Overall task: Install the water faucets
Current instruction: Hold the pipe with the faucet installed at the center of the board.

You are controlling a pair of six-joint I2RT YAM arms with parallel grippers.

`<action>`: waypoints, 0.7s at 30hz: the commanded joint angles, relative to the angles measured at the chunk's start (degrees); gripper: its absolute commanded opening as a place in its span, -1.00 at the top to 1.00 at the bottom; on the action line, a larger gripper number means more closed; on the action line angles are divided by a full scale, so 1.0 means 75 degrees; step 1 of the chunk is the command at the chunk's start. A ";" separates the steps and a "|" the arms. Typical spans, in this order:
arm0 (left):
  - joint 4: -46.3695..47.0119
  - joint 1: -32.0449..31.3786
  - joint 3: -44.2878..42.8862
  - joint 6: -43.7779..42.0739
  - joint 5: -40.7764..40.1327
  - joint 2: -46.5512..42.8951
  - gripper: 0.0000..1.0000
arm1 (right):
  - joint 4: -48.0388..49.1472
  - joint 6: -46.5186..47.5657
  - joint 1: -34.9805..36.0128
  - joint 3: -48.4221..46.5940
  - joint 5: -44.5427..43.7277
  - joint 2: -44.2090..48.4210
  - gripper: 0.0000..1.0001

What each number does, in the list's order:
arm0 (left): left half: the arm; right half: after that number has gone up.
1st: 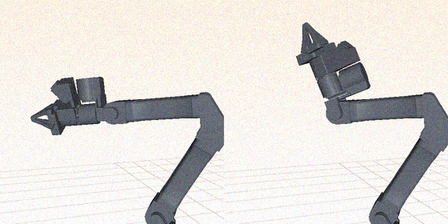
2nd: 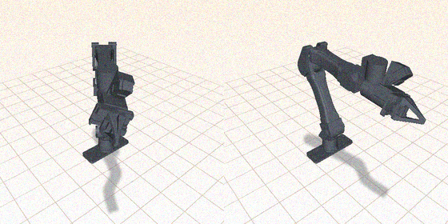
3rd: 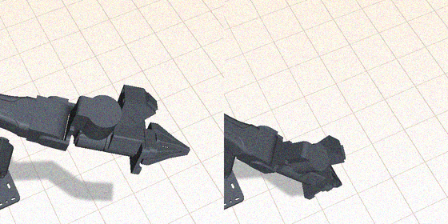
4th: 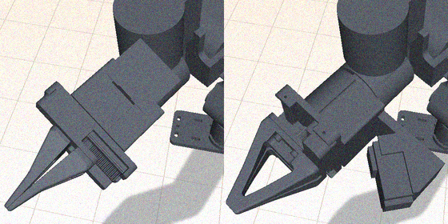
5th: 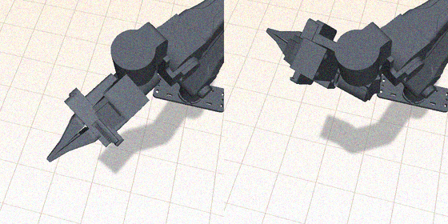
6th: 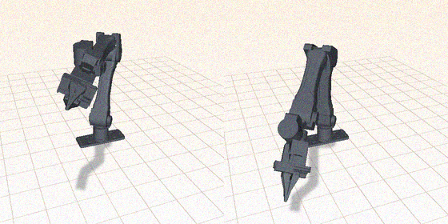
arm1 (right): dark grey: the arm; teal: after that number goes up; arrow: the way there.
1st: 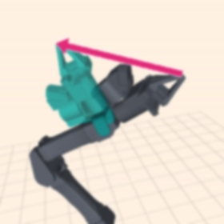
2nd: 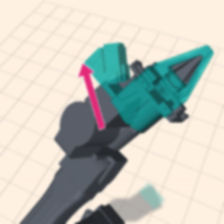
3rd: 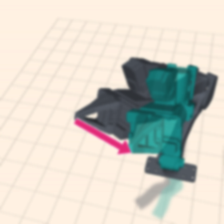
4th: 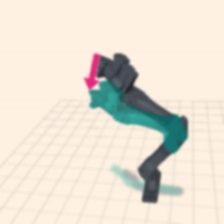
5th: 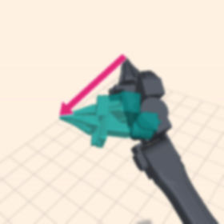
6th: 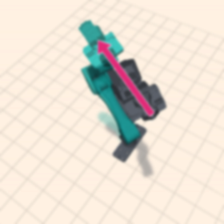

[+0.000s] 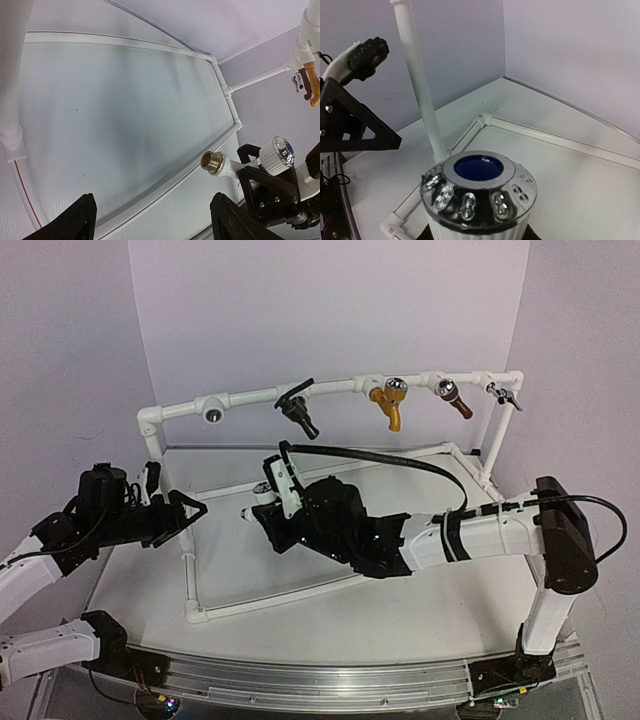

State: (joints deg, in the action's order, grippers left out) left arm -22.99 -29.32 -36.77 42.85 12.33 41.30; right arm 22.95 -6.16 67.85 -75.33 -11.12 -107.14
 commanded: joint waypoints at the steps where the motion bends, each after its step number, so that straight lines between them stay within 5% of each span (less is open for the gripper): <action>1: -0.0796 -0.0019 -0.1259 -0.0132 0.0111 0.0256 -0.62 | -0.0186 -0.0859 -0.0056 0.0558 -0.0764 0.0707 0.91; 6: -0.1400 -0.0011 -0.2277 -0.0132 0.0111 0.1018 -0.62 | -0.0888 -0.0973 -0.0071 0.1072 -0.1236 0.1180 0.93; 13: -0.0211 0.0132 -0.2148 -0.0132 0.0111 0.1758 -0.62 | -0.0858 -0.0838 -0.0071 0.1413 -0.1262 0.1601 0.98; 21: -0.1180 0.0142 -0.1966 -0.0132 0.0111 0.1628 -0.62 | -0.0664 -0.0380 -0.0081 0.1641 -0.1340 0.1954 0.99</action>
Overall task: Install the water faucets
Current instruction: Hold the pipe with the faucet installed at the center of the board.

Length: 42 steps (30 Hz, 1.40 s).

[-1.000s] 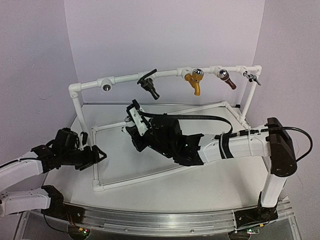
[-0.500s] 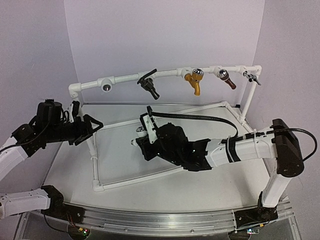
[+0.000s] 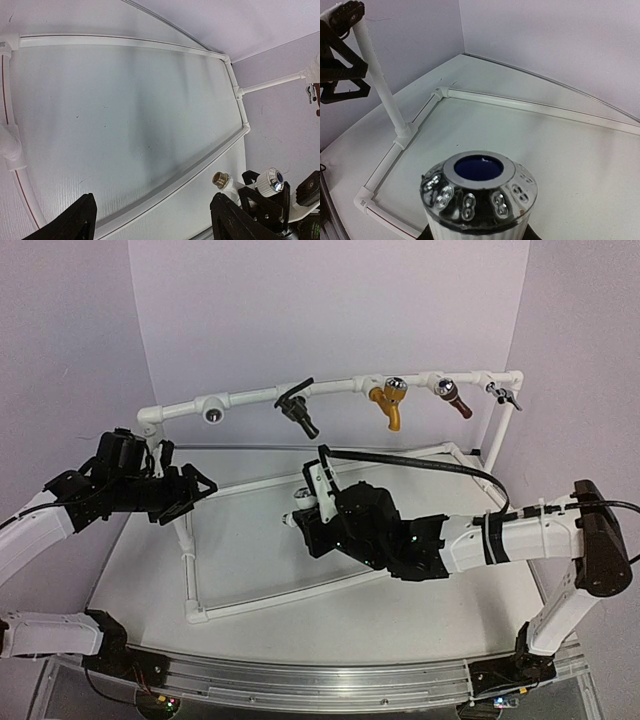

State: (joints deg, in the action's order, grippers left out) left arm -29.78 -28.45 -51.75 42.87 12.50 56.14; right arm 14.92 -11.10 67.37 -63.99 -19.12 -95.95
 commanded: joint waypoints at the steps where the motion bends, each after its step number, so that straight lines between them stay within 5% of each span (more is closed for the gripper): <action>1: -0.0167 0.0023 0.0221 -0.0134 0.0088 -0.0271 -0.62 | 0.0437 0.0337 -0.0024 0.0139 -0.0272 0.0431 0.99; 8: 0.0496 0.0048 0.1077 -0.0134 0.0088 0.0825 -0.62 | 0.0604 0.0508 -0.0065 0.0054 0.0029 0.0144 1.00; 10: 0.1750 0.0053 0.1815 -0.2106 -0.6723 0.0756 -0.82 | 0.0784 0.0497 -0.0076 0.0183 0.0054 0.0165 1.00; 12: 0.2402 0.0061 0.2256 -0.2079 -0.7283 0.0829 -0.85 | 0.0867 0.0476 -0.0077 0.0252 0.0152 0.0180 1.00; 19: 0.4997 0.0042 0.4164 -0.2722 -0.6373 -0.0874 -0.80 | 0.1146 0.0417 -0.0089 0.0642 0.0251 0.0267 1.00; 24: 0.4253 0.0109 0.4088 -0.2470 -0.6145 -0.2308 -0.85 | 0.1327 0.0376 -0.0100 0.0710 0.0459 0.0254 1.00; 28: 0.3709 0.0753 0.3294 -0.2866 -0.6079 -0.1888 -0.85 | 0.1593 0.0603 -0.0100 0.0806 0.0748 0.0325 1.00; 31: 0.4718 0.1394 0.3349 -0.3504 -0.5218 -0.1665 -0.80 | 0.1811 0.0753 -0.0100 0.0888 0.0932 0.0337 1.00; 37: 0.7228 0.1435 0.3705 -0.4790 -0.5080 -0.0780 -0.82 | 0.1966 0.0856 -0.0101 0.0864 0.1302 0.0379 1.00; 42: 0.8121 0.1491 0.3598 -0.5343 -0.4807 -0.0049 -0.82 | 0.2055 0.0989 -0.0100 0.0921 0.1429 0.0551 1.00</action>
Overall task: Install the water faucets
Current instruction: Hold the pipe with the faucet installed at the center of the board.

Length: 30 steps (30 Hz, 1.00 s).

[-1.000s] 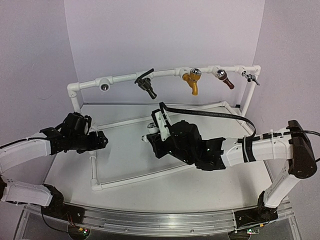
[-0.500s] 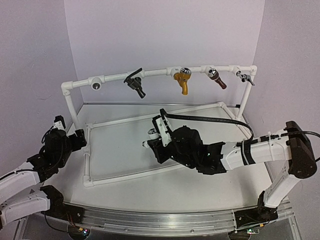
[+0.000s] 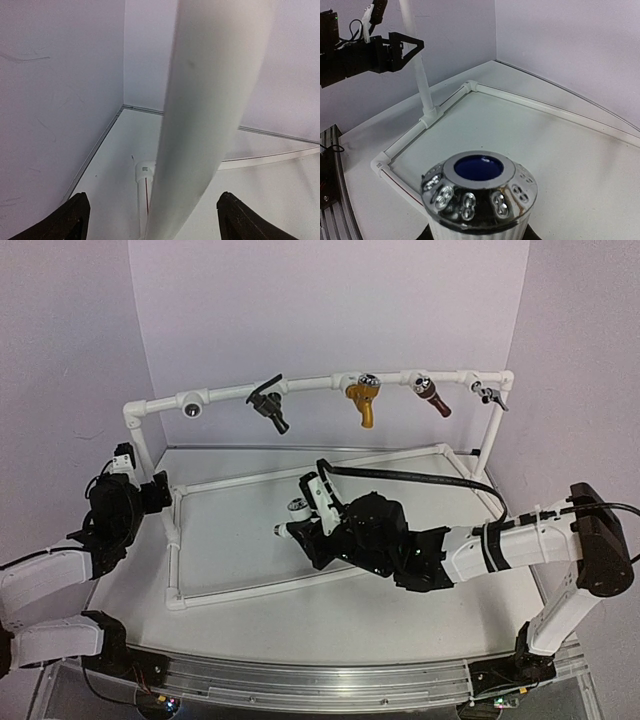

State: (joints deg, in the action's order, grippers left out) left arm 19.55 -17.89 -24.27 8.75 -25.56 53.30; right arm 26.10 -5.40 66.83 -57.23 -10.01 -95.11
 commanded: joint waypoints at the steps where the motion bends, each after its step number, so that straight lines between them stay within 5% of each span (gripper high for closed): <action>1: 0.1642 0.0164 -0.0106 -0.0798 0.0245 0.0436 -0.83 | 0.0589 0.0242 -0.0027 0.0033 0.0223 0.0468 1.00; 9: 0.2553 0.0467 -0.0394 -0.1513 0.0938 0.1431 -0.61 | 0.0638 0.0442 -0.0027 0.0011 0.0454 0.0514 1.00; 15: 0.2772 0.0464 -0.0354 -0.1837 0.1556 0.1328 0.17 | 0.0495 0.0936 -0.0028 -0.0120 0.0557 0.0629 1.00; 23: 0.2030 0.0399 0.0018 -0.0965 0.2210 0.0434 0.75 | 0.0457 0.1221 -0.0028 -0.0330 0.0766 0.0636 1.00; 30: 0.0262 -0.0424 -0.0117 0.0035 0.2065 -0.0520 0.82 | 0.0163 0.2612 0.0177 -0.0835 0.0984 0.0417 1.00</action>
State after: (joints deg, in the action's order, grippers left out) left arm 26.27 -15.82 -23.53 1.84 -15.00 54.75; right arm 26.72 5.23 66.83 -58.13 -3.48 -92.73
